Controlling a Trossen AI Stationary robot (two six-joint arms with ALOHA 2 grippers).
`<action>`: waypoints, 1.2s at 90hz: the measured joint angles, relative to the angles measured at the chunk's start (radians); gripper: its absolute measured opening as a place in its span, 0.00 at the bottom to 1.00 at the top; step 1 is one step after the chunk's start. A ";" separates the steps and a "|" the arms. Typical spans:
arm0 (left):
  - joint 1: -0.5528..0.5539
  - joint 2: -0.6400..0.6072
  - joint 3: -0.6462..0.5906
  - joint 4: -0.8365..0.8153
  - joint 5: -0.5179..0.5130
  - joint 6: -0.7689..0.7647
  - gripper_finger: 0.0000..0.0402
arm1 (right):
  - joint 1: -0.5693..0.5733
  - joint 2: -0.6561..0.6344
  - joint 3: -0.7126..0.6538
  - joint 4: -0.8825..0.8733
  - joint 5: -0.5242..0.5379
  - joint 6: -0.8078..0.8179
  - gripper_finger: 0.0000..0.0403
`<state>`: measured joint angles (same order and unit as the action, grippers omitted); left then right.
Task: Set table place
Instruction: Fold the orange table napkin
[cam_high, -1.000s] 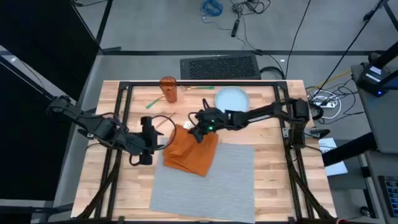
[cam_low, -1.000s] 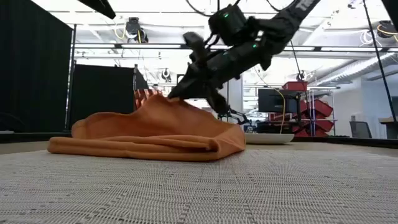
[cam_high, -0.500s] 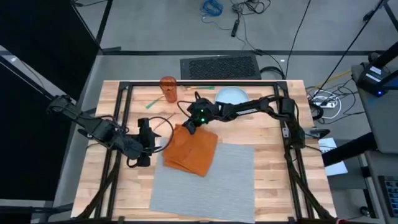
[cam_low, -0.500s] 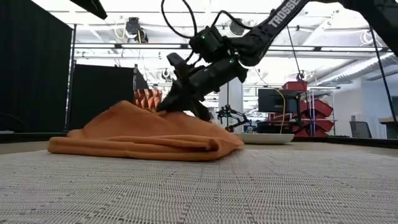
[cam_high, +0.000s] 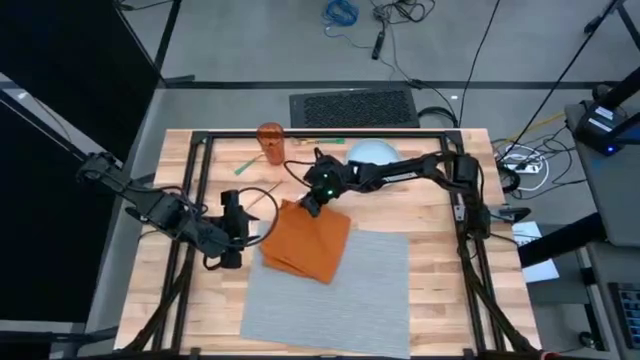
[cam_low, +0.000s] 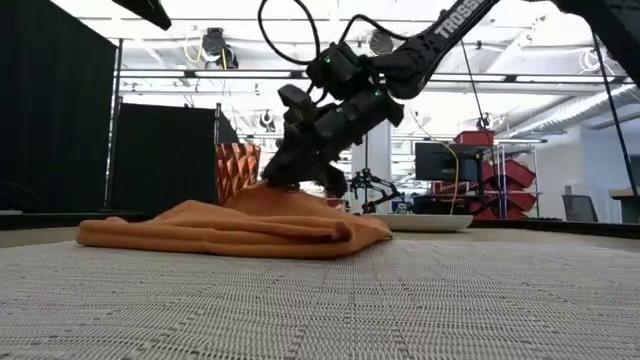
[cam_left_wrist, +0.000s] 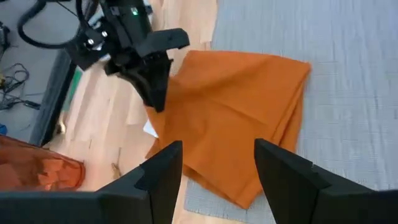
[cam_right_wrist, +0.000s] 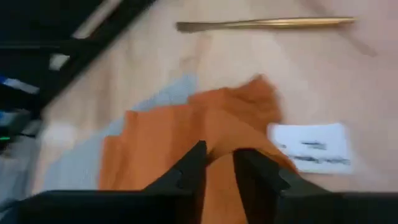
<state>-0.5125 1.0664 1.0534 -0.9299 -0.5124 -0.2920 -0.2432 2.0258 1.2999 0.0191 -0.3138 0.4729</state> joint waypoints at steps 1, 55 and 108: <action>0.000 0.000 0.000 0.000 0.000 -0.002 0.46 | -0.002 -0.002 0.000 -0.007 0.008 -0.004 0.23; 0.002 0.024 -0.069 -0.001 0.011 -0.069 0.46 | 0.181 -0.100 -0.001 -0.180 0.028 -0.100 0.41; 0.002 0.039 -0.072 0.277 0.010 -0.069 0.46 | 0.334 -0.100 -0.001 -0.157 0.048 -0.112 0.39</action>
<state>-0.5110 1.1057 0.9817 -0.6531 -0.5022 -0.3609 0.0909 1.9263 1.2991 -0.1379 -0.2657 0.3610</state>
